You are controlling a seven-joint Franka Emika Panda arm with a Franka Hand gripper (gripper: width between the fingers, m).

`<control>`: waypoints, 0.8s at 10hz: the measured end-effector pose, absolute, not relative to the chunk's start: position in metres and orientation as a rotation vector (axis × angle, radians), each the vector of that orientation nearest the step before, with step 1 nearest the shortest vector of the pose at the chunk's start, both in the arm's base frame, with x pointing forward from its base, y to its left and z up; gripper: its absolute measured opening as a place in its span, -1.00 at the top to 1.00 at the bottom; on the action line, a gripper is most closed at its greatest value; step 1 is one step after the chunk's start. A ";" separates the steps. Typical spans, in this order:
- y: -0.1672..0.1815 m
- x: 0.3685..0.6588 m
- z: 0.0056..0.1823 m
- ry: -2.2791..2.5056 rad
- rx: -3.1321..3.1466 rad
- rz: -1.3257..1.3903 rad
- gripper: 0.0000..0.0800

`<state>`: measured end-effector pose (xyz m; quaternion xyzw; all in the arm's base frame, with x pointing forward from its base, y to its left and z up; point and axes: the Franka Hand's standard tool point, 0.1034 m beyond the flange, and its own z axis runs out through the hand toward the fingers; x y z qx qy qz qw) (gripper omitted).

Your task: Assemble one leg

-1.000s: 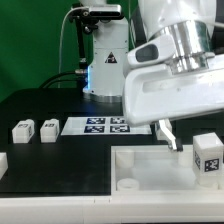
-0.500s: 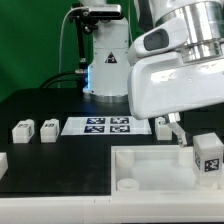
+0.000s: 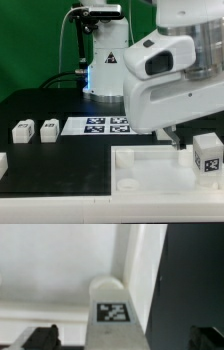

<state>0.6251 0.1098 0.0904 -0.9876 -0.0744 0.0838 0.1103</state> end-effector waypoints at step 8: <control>0.105 0.624 0.086 -0.146 -2.912 0.266 0.26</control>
Offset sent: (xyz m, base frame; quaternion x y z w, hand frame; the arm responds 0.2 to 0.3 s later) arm 0.0000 0.0000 0.0000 0.0000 0.0000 0.0000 1.0000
